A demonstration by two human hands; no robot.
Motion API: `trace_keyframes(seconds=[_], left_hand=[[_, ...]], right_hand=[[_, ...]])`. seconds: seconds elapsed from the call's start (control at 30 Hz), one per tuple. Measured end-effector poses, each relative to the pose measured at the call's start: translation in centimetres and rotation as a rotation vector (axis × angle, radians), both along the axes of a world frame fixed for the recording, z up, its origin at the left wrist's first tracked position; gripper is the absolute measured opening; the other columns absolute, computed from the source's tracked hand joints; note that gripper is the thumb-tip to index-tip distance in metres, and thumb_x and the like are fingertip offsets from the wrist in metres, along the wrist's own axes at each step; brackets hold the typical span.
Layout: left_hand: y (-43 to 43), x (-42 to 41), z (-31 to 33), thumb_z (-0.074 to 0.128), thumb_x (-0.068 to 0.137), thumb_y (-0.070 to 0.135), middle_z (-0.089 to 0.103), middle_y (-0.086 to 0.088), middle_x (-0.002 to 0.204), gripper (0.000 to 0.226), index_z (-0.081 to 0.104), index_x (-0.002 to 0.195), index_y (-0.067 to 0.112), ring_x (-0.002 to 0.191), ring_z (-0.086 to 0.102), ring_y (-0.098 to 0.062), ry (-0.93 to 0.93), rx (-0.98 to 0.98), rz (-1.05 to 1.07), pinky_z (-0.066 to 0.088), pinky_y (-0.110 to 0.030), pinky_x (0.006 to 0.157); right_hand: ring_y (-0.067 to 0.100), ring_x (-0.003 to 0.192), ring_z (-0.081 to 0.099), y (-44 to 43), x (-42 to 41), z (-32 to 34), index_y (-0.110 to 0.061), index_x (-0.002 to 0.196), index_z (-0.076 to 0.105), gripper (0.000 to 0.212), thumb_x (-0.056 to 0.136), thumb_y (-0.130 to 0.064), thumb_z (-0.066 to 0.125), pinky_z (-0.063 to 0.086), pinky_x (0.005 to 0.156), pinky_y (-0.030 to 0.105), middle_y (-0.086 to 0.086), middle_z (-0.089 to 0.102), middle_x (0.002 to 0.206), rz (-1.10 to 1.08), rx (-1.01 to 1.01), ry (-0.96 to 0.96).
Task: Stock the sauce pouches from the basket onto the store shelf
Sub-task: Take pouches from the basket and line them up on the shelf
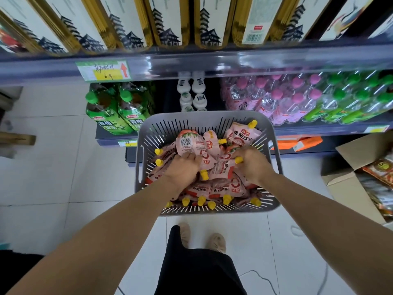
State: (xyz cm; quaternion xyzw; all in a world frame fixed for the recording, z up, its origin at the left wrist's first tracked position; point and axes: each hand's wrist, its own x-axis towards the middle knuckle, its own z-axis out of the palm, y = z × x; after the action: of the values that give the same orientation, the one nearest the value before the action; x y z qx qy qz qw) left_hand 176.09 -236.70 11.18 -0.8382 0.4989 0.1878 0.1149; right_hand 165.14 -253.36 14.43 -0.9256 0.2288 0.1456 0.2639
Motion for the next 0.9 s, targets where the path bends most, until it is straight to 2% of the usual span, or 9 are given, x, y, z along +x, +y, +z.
trace_keyframes(seconds=[0.13, 0.2, 0.27, 0.37, 0.43, 0.53, 0.7, 0.8, 0.9], left_hand=[[-0.1, 1.5, 3.5, 0.045, 0.084, -0.003, 0.062, -0.018, 0.112, 0.045, 0.044, 0.128, 0.007, 0.101, 0.062, -0.035, 0.137, -0.217, 0.249, 0.052, -0.042, 0.082], [-0.4, 2.9, 5.8, 0.044, 0.085, -0.006, 0.067, -0.018, 0.102, 0.036, 0.054, 0.117, 0.007, 0.093, 0.065, -0.036, 0.208, -0.358, 0.456, 0.053, -0.044, 0.08], [-0.5, 3.8, 8.1, 0.044, 0.089, 0.0, 0.066, -0.018, 0.105, 0.026, 0.06, 0.109, 0.005, 0.099, 0.062, -0.035, 0.281, -0.442, 0.574, 0.05, -0.042, 0.087], [0.0, 3.9, 11.4, 0.041, 0.092, -0.002, 0.066, -0.019, 0.107, 0.029, 0.063, 0.11, 0.0, 0.097, 0.061, -0.033, 0.373, -0.497, 0.644, 0.046, -0.03, 0.077], [0.6, 3.6, 14.0, 0.038, 0.091, -0.009, 0.067, -0.014, 0.09, 0.031, 0.064, 0.11, -0.007, 0.078, 0.059, -0.022, 0.482, -0.57, 0.691, 0.04, -0.015, 0.058], [1.2, 3.4, 18.8, 0.041, 0.092, -0.008, 0.057, -0.006, 0.088, 0.027, 0.064, 0.106, -0.012, 0.083, 0.051, -0.017, 0.573, -0.683, 0.747, 0.039, -0.004, 0.056], [2.2, 3.7, 27.4, 0.05, 0.091, -0.003, 0.058, -0.013, 0.094, 0.014, 0.063, 0.096, -0.001, 0.083, 0.061, -0.03, 0.843, -0.809, 0.96, 0.059, -0.037, 0.059], [2.6, 3.4, 32.8, 0.053, 0.09, -0.001, 0.054, -0.007, 0.078, 0.009, 0.057, 0.086, 0.006, 0.073, 0.057, -0.022, 0.845, -0.927, 0.882, 0.059, -0.032, 0.063], [2.8, 3.0, 38.3, 0.055, 0.091, 0.003, 0.056, 0.0, 0.082, 0.008, 0.055, 0.085, 0.009, 0.074, 0.058, -0.017, 0.785, -1.071, 0.788, 0.058, -0.021, 0.054]], right_hand=[[0.032, 0.117, 0.042, 0.3, 1.4, 1.7, -0.005, 0.095, 0.07, 0.015, 0.084, -0.004, 0.061, 0.037, 0.101, 0.036, 0.016, 0.051, 0.119, -0.04, 0.001, -0.034], [0.029, 0.095, 0.052, 0.7, 2.1, 3.6, -0.011, 0.066, 0.063, 0.021, 0.081, 0.002, 0.06, 0.044, 0.089, 0.038, 0.014, 0.059, 0.095, -0.078, 0.097, -0.095], [0.023, 0.076, 0.05, 0.9, 2.2, 5.5, -0.021, 0.057, 0.046, 0.037, 0.083, 0.004, 0.056, 0.041, 0.066, 0.03, 0.006, 0.054, 0.074, -0.074, 0.143, -0.062], [0.023, 0.073, 0.048, 1.3, 2.1, 8.0, -0.012, 0.074, 0.046, 0.022, 0.087, 0.006, 0.046, 0.033, 0.06, 0.029, 0.006, 0.051, 0.073, -0.079, 0.081, -0.006], [0.027, 0.076, 0.051, 1.2, 2.1, 10.4, -0.012, 0.085, 0.047, 0.021, 0.086, 0.009, 0.041, 0.04, 0.062, 0.036, 0.012, 0.055, 0.081, -0.103, 0.079, -0.007], [0.036, 0.088, 0.06, 0.9, 2.2, 15.1, -0.007, 0.101, 0.053, 0.024, 0.087, 0.006, 0.039, 0.048, 0.071, 0.042, 0.019, 0.063, 0.095, -0.118, 0.016, -0.044], [0.03, 0.085, 0.056, 1.3, 2.4, 23.4, -0.006, 0.104, 0.056, 0.02, 0.092, -0.001, 0.042, 0.041, 0.068, 0.034, 0.014, 0.065, 0.099, -0.088, -0.08, -0.227], [0.032, 0.08, 0.052, 1.9, 2.6, 29.2, -0.008, 0.095, 0.053, 0.011, 0.094, -0.004, 0.043, 0.039, 0.066, 0.036, 0.019, 0.061, 0.093, -0.096, -0.107, -0.382], [0.035, 0.084, 0.055, 2.6, 2.7, 35.1, -0.003, 0.095, 0.057, 0.012, 0.092, -0.006, 0.046, 0.043, 0.071, 0.04, 0.019, 0.061, 0.086, -0.098, -0.131, -0.608]])
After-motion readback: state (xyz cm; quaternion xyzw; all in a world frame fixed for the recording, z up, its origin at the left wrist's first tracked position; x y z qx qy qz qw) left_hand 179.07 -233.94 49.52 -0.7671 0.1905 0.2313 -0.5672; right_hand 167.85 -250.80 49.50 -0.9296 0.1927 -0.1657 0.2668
